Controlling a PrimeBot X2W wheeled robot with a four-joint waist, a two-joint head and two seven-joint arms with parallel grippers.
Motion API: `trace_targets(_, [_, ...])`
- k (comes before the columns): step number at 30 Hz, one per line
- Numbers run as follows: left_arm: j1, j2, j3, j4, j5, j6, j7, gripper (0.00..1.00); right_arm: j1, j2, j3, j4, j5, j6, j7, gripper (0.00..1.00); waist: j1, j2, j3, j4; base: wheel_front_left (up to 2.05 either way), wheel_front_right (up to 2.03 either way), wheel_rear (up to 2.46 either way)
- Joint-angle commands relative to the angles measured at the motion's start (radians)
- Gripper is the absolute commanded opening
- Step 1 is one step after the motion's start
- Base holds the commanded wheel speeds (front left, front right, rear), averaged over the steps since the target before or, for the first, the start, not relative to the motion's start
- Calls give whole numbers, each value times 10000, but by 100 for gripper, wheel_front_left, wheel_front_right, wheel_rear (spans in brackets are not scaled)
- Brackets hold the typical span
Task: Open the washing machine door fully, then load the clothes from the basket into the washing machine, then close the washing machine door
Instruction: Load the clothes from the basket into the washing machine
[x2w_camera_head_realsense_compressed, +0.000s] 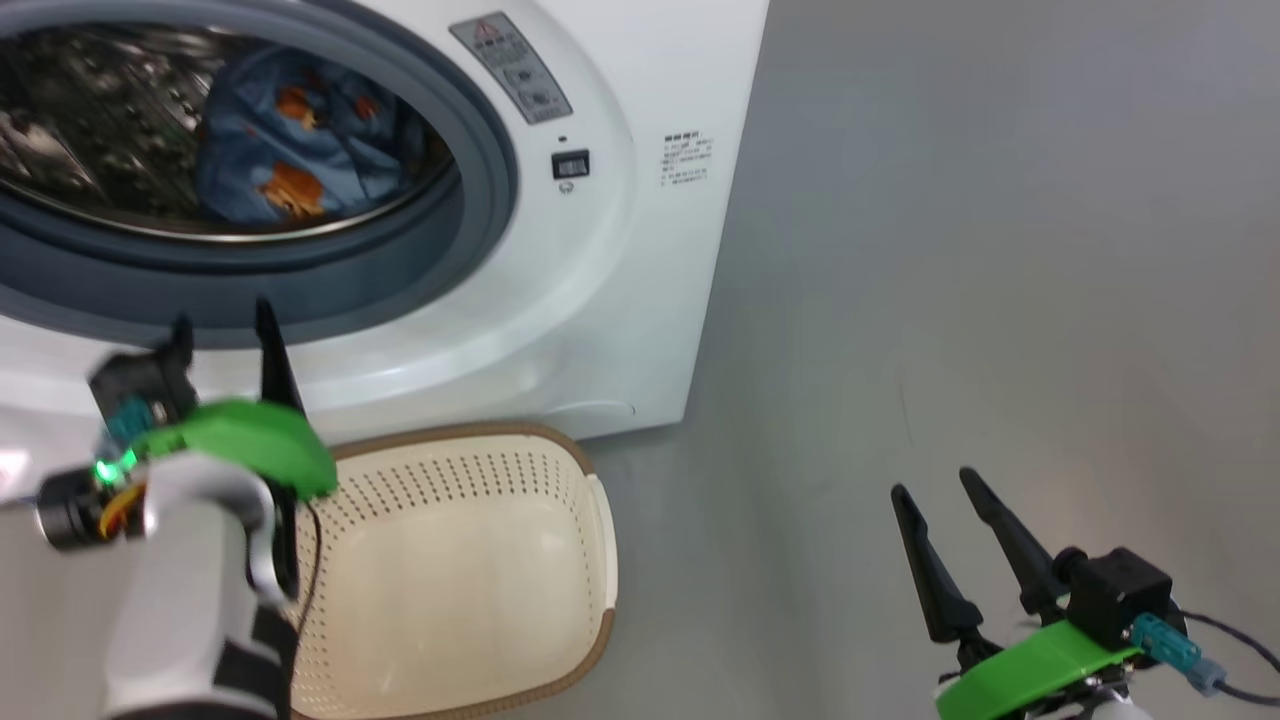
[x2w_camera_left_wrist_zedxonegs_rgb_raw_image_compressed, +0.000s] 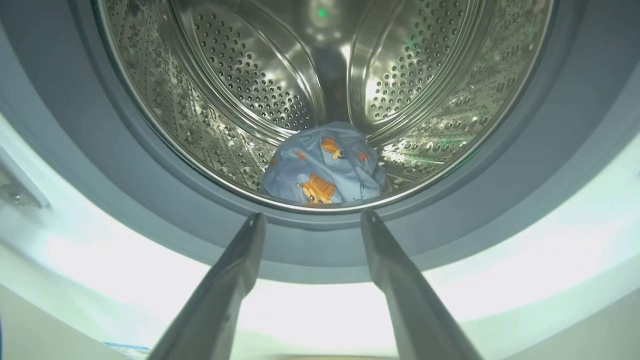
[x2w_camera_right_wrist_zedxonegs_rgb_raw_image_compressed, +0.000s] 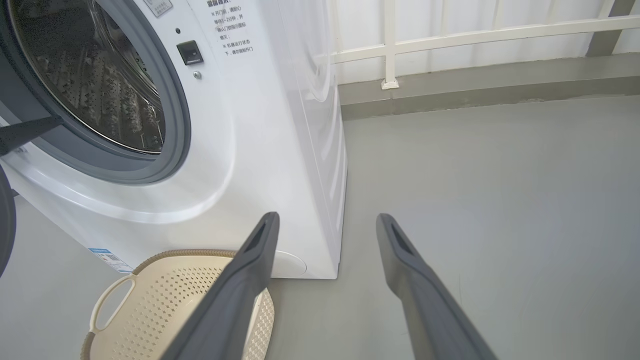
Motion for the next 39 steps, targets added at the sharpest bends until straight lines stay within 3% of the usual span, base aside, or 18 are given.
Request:
trace_targets(1, [538, 241, 106, -552, 122, -44, -62, 100, 248, -93, 225, -155, -105, 16, -119, 100, 0, -1, -498, 158, 0, 0, 0])
trace_targets(10, [3305, 107, -68, -2351, -203, -201, -62, 100, 821, -125, 111, -92, -118, 16, -119, 100, 0, -1, -1523, 258, 0, 0, 0])
trace_targets(17, [5266, 98, -721, -4172, -650, -134, -62, 100, 1201, -192, 106, -69, -134, 16, -119, 100, 0, -1, -2083, 306, 0, 0, 0])
trace_targets(27, [8004, 96, -790, -6912, -928, 103, -62, 100, 1405, -272, 40, -134, -183, 16, -119, 100, 0, -1, -2584, 98, 0, 0, 0])
trace_targets(39, [8869, 96, -470, -8152, -880, 163, -62, 100, 1744, -226, -219, -213, -266, 16, -119, 100, 0, -1, -2827, 177, 0, 0, 0])
